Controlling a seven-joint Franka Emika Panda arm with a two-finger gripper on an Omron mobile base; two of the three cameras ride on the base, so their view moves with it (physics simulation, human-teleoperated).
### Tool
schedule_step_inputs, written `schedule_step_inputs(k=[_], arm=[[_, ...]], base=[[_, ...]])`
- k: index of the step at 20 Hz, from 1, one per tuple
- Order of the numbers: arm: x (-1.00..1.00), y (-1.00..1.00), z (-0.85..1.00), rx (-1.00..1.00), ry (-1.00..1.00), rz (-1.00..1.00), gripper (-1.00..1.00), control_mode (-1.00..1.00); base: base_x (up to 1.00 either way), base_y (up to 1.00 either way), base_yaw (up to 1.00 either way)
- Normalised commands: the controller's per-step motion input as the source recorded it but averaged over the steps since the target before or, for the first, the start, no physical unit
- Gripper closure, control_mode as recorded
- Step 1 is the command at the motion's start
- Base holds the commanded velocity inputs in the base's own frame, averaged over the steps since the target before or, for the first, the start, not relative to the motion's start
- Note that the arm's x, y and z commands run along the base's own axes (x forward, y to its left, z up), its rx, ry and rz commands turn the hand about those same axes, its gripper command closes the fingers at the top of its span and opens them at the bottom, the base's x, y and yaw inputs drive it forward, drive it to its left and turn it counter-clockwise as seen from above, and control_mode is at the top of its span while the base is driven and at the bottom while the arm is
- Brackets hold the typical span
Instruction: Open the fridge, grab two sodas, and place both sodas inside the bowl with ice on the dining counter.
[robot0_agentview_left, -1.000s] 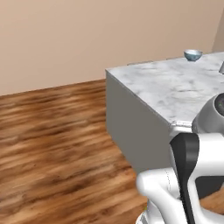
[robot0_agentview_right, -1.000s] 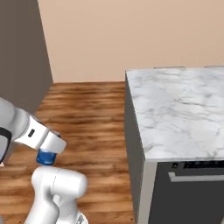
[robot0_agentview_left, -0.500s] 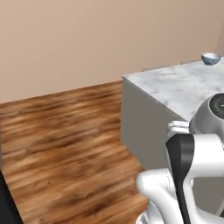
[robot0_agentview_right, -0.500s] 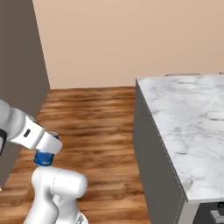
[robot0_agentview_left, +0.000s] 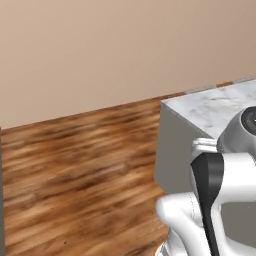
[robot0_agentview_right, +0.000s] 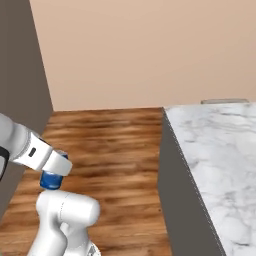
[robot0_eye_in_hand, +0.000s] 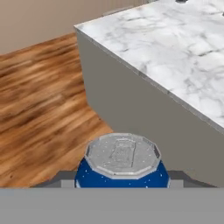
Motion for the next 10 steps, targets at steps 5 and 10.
schedule_step_inputs(k=[5,10], arm=[[0.00,0.00,0.00,0.00,0.00,0.00,1.00,1.00],[0.00,0.00,0.00,0.00,0.00,0.00,1.00,1.00]], base=[[1.00,0.54,-0.09],[1.00,0.69,-0.21]])
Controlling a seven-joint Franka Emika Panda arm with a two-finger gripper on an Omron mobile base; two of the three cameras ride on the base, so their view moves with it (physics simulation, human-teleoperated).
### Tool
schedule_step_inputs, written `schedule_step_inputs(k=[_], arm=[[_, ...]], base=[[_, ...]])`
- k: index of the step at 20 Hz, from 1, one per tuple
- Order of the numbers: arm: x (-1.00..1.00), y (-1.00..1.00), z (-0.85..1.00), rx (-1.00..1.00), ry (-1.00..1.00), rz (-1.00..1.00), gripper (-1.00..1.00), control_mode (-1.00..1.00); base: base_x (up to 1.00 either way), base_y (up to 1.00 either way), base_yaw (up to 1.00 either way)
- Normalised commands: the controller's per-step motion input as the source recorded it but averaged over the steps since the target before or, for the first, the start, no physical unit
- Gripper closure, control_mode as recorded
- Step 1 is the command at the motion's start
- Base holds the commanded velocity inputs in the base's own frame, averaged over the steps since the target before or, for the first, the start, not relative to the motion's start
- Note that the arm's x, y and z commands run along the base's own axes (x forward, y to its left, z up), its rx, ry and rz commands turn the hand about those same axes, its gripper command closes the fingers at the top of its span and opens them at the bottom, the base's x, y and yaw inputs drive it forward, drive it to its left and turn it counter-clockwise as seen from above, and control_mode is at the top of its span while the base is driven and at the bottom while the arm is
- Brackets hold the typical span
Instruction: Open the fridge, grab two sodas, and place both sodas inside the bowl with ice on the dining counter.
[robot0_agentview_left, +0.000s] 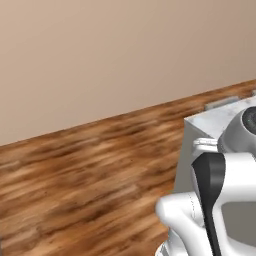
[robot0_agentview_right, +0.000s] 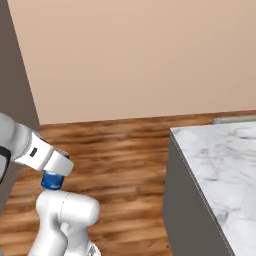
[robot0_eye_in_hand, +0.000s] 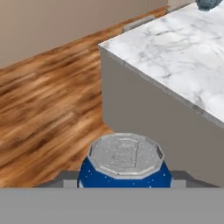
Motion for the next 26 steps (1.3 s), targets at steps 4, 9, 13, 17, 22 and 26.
schedule_step_inputs(k=[4,9,13,17,22,26], arm=[[0.00,0.00,0.00,0.00,0.00,0.00,1.00,1.00],[0.00,0.00,0.00,0.00,0.00,0.00,1.00,1.00],[0.00,0.00,0.00,0.00,0.00,0.00,1.00,1.00],[0.00,0.00,0.00,0.00,0.00,0.00,1.00,1.00],[0.00,0.00,0.00,0.00,0.00,0.00,1.00,1.00],[0.00,0.00,0.00,0.00,0.00,0.00,1.00,1.00]], base=[[1.00,0.75,-0.27],[0.89,0.72,-0.39],[0.72,0.69,-0.46],[0.73,0.63,-0.47],[0.69,0.61,-0.50],[0.58,0.51,-0.52]])
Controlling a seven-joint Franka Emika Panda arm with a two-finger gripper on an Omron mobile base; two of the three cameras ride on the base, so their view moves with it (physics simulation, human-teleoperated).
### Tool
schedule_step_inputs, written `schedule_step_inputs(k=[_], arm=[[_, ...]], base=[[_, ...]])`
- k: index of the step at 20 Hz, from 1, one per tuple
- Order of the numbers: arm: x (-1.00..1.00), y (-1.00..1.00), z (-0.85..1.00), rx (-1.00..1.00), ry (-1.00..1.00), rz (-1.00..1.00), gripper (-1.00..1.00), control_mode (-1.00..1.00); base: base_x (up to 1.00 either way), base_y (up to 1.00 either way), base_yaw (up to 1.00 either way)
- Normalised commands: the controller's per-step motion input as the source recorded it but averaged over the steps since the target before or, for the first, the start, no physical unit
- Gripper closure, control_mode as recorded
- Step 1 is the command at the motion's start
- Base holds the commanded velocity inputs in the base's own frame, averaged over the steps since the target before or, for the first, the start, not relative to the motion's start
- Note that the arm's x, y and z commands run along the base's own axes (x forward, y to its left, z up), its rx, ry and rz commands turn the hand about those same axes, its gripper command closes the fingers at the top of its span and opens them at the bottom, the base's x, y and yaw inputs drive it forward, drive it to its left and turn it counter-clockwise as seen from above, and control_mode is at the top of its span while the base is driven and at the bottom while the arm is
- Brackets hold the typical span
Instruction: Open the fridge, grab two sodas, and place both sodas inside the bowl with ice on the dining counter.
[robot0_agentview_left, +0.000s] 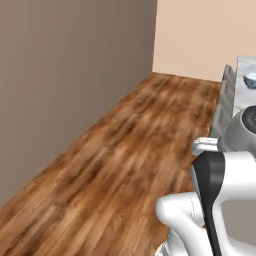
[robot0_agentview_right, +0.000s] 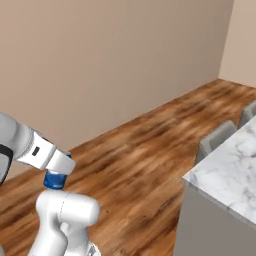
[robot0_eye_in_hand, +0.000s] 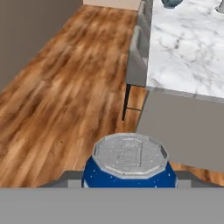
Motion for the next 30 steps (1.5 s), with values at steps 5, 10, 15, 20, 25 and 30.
schedule_step_inputs(k=[5,10,15,20,25,30], arm=[[0.00,0.00,0.00,0.00,0.00,0.00,1.00,1.00],[0.00,0.00,0.00,0.00,0.00,0.00,1.00,1.00],[0.00,0.00,0.00,0.00,0.00,0.00,1.00,1.00],[0.00,0.00,0.00,0.00,0.00,0.00,1.00,1.00],[0.00,0.00,0.00,0.00,0.00,0.00,1.00,1.00],[0.00,0.00,0.00,0.00,0.00,0.00,1.00,1.00]], base=[[0.62,0.55,-0.51],[0.67,0.57,-0.51],[0.81,0.65,-0.46],[0.87,0.67,-0.44],[0.89,0.66,-0.43],[0.88,0.64,-0.43]])
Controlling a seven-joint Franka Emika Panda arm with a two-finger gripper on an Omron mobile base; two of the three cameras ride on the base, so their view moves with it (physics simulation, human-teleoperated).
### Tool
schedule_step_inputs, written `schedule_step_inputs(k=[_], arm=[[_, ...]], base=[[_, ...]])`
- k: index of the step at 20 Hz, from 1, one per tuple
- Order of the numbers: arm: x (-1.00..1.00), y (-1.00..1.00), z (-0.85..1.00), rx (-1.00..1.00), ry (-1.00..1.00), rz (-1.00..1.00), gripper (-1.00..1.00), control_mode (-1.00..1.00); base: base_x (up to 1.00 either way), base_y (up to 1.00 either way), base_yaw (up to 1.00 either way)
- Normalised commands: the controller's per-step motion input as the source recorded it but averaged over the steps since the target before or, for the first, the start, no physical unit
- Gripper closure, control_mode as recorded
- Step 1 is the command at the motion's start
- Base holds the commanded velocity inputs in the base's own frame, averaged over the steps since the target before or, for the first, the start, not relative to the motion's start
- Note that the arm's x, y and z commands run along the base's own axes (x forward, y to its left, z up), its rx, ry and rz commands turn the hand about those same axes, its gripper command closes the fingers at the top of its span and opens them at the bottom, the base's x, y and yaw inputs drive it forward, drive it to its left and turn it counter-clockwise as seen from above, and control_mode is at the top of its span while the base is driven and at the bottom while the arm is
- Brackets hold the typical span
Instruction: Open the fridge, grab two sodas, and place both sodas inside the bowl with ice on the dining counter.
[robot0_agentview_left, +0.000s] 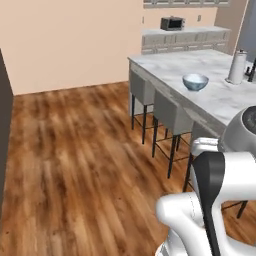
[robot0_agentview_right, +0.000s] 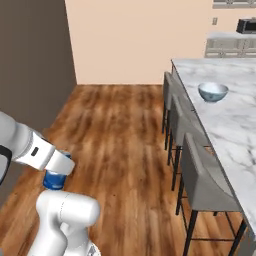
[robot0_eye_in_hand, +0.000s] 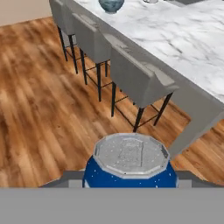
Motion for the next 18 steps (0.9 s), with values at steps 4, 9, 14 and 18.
schedule_step_inputs(k=[4,9,14,18], arm=[[0.00,0.00,0.00,0.00,0.00,0.00,1.00,1.00],[0.00,0.00,0.00,0.00,0.00,0.00,1.00,1.00],[0.00,0.00,0.00,0.00,0.00,0.00,1.00,1.00],[0.00,0.00,0.00,0.00,0.00,0.00,1.00,1.00]], base=[[0.84,0.68,-0.43],[0.82,0.68,-0.41],[0.84,0.72,-0.39],[0.78,0.66,-0.40]])
